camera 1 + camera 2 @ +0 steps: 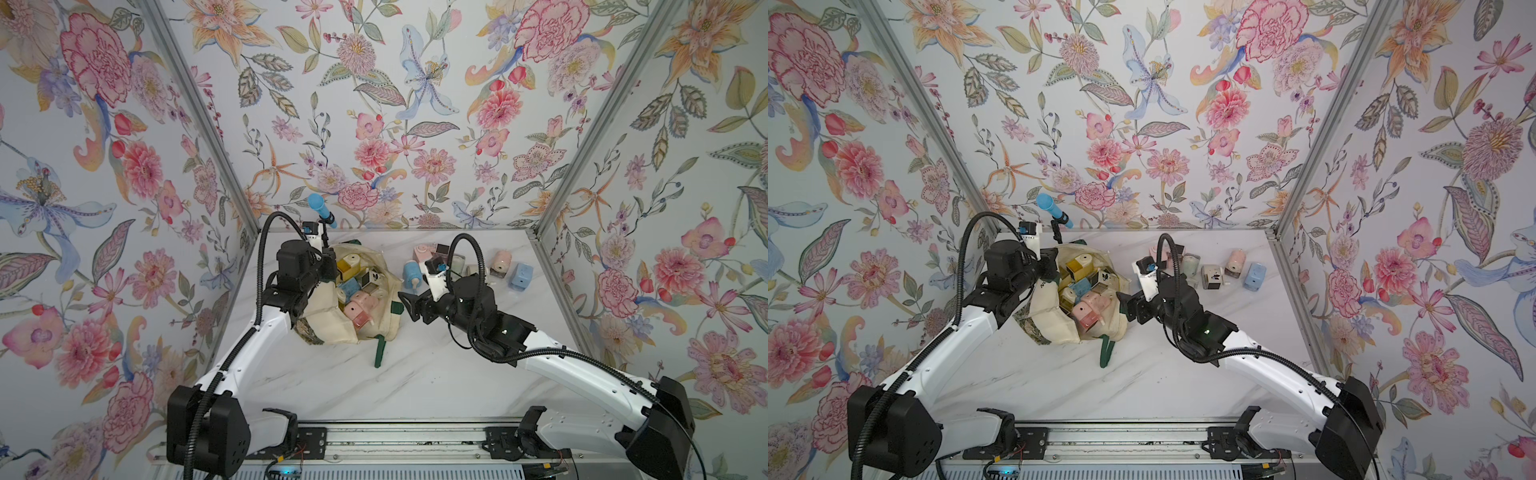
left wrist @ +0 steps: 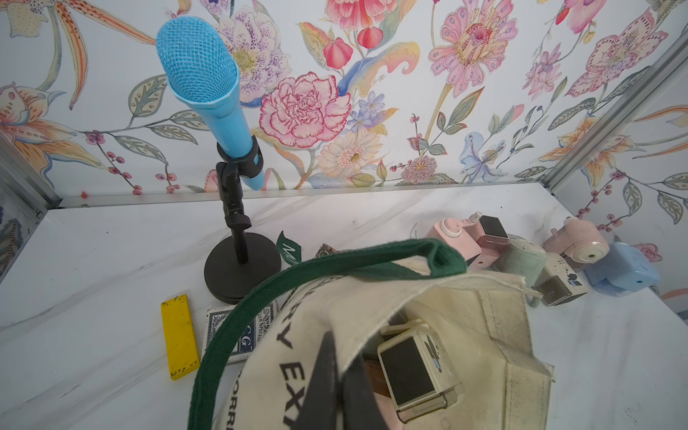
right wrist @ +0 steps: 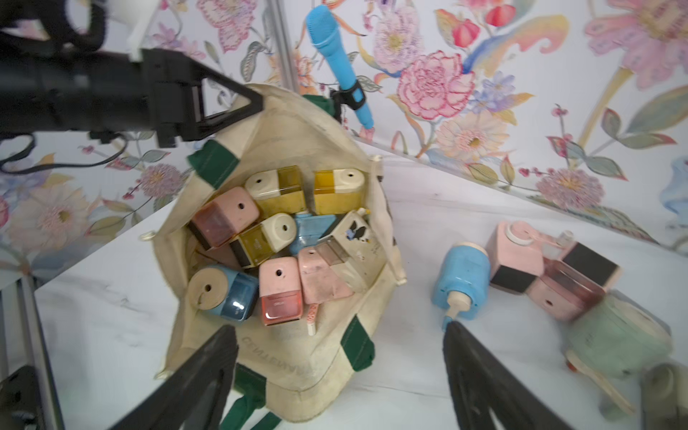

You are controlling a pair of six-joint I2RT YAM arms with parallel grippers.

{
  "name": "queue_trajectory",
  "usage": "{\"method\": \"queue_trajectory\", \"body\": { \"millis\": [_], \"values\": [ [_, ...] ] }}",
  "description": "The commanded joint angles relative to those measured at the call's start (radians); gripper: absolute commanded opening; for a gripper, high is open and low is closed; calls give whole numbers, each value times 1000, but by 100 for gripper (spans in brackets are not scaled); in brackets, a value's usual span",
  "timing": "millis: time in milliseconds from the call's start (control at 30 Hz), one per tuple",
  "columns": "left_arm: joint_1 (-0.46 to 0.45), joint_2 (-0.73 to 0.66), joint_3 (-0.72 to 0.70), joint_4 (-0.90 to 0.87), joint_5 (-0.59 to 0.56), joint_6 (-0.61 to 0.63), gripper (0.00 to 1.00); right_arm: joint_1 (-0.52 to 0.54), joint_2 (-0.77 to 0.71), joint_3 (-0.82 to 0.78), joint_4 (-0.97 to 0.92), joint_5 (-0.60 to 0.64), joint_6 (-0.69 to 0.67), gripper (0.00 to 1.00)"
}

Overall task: Take out the pencil sharpeners from the tote bags
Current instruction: Pick up the pencil sharpener from the canvas bag.

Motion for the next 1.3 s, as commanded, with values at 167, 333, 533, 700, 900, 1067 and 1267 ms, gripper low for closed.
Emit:
{"method": "queue_trajectory", "body": {
  "millis": [167, 333, 533, 700, 900, 1067, 1267],
  "values": [
    [-5, -32, 54, 91, 18, 22, 0, 150, 286, 222, -84, 186, -58, 75],
    [-6, -38, 54, 92, 18, 22, 0, 152, 445, 338, -147, 228, 2, 74],
    [-6, -38, 55, 91, 18, 21, 0, 149, 595, 459, -201, 326, 8, 75],
    [-7, -39, 54, 91, 21, 20, 0, 139, 701, 542, -243, 414, 16, 75],
    [-6, -38, 57, 91, 21, 19, 0, 125, 785, 607, -268, 477, 20, 76],
    [-6, -38, 55, 91, 21, 21, 0, 105, 853, 665, -273, 496, 37, 76],
    [-6, -37, 57, 91, 22, 19, 0, 76, 930, 724, -278, 558, 34, 76]
  ]
}}
